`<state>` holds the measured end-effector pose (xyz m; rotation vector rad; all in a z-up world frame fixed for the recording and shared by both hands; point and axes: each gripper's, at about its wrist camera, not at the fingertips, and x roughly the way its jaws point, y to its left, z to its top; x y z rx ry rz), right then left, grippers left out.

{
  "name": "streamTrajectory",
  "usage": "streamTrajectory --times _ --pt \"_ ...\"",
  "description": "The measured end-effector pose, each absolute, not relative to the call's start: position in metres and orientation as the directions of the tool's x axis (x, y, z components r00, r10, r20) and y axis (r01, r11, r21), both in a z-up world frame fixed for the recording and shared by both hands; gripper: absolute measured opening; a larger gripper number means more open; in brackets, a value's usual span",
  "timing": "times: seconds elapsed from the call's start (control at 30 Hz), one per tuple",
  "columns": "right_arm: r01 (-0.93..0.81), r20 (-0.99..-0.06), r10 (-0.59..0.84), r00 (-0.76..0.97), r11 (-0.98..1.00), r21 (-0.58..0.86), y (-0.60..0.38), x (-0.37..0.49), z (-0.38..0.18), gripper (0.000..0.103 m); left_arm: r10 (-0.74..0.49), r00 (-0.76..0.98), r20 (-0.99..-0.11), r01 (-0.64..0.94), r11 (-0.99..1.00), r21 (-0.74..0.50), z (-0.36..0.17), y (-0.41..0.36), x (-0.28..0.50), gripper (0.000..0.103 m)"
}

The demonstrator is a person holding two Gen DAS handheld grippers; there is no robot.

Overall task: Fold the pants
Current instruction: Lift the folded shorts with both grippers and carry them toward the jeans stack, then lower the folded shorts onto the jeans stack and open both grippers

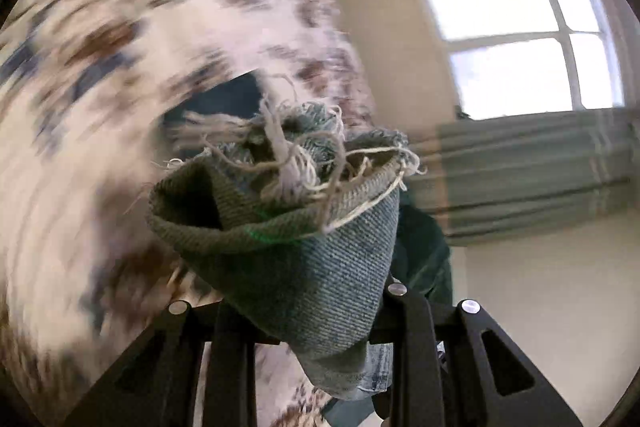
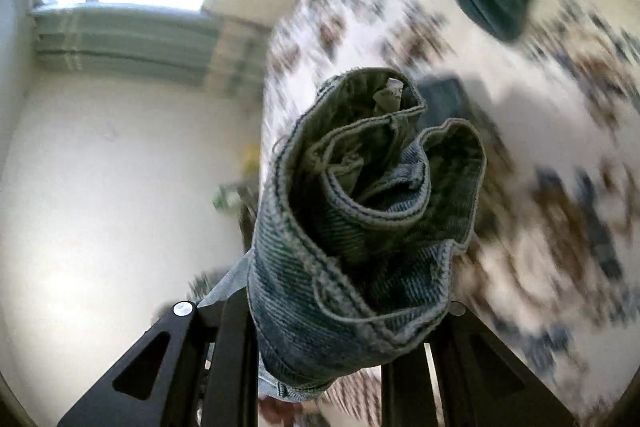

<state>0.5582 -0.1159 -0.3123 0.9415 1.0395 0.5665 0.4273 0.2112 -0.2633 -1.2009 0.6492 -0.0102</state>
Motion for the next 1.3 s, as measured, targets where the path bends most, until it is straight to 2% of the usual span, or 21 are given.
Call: streamTrajectory --times 0.13,0.23,0.43,0.53,0.67,0.7,0.77,0.87,0.93,0.97,1.0,1.03,1.1,1.2,1.3 --pt "-0.004 -0.42 0.746 0.517 0.493 0.87 -0.084 0.632 -0.323 0.019 -0.347 0.809 -0.474 -0.271 0.496 -0.825 -0.274 0.245 0.523 0.022" --pt "0.022 -0.443 0.718 0.537 0.513 0.858 -0.065 0.671 -0.376 0.019 -0.348 0.781 -0.518 -0.268 0.562 -0.783 -0.317 0.263 0.572 0.022" --pt "0.154 -0.539 0.679 0.498 0.542 0.826 -0.058 0.679 -0.497 0.019 -0.365 0.659 -0.657 -0.375 0.598 -0.708 -0.438 0.271 0.593 0.023" --pt "0.181 -0.526 0.686 0.503 0.512 0.84 -0.067 0.677 -0.521 0.019 -0.386 0.647 -0.657 -0.37 0.594 -0.714 -0.459 0.268 0.581 0.024" --pt "0.171 -0.568 0.685 0.456 0.56 0.811 -0.067 0.683 -0.521 0.025 -0.42 0.627 -0.656 -0.348 0.603 -0.718 -0.458 0.272 0.58 0.028" --pt "0.174 -0.584 0.687 0.433 0.572 0.802 -0.068 0.685 -0.52 0.031 -0.429 0.617 -0.66 -0.351 0.601 -0.718 -0.458 0.275 0.581 0.029" --pt "0.175 -0.627 0.671 0.395 0.615 0.769 -0.071 0.689 -0.518 0.036 -0.437 0.591 -0.679 -0.358 0.612 -0.705 -0.452 0.276 0.578 0.032" --pt "0.169 -0.702 0.614 0.36 0.698 0.696 -0.078 0.674 -0.509 0.05 -0.39 0.549 -0.739 -0.361 0.687 -0.63 -0.437 0.272 0.572 0.042" --pt "0.183 -0.743 0.567 0.354 0.737 0.65 -0.084 0.667 -0.5 0.054 -0.303 0.509 -0.805 -0.363 0.773 -0.52 -0.422 0.263 0.566 0.058" --pt "0.186 -0.774 0.528 0.351 0.77 0.61 -0.086 0.662 -0.491 0.058 -0.245 0.494 -0.835 -0.363 0.814 -0.453 -0.415 0.258 0.563 0.077" --pt "0.184 -0.798 0.49 0.35 0.8 0.571 -0.086 0.659 -0.484 0.065 -0.198 0.485 -0.851 -0.36 0.842 -0.402 -0.409 0.255 0.562 0.082" --pt "0.174 -0.819 0.452 0.354 0.828 0.533 -0.086 0.653 -0.476 0.07 -0.149 0.483 -0.863 -0.348 0.871 -0.346 -0.399 0.25 0.558 0.082" --pt "0.139 -0.876 0.322 0.359 0.91 0.391 -0.079 0.641 -0.454 0.092 -0.076 0.486 -0.871 -0.338 0.902 -0.268 -0.385 0.242 0.551 0.082" --pt "0.085 -0.911 0.12 0.395 0.982 0.166 -0.065 0.612 -0.418 0.102 0.021 0.468 -0.883 -0.325 0.934 -0.15 -0.364 0.228 0.542 0.082" --pt "0.069 -0.903 0.024 0.43 0.996 0.059 -0.058 0.583 -0.389 0.103 0.045 0.481 -0.875 -0.296 0.948 -0.114 -0.344 0.217 0.529 0.082"
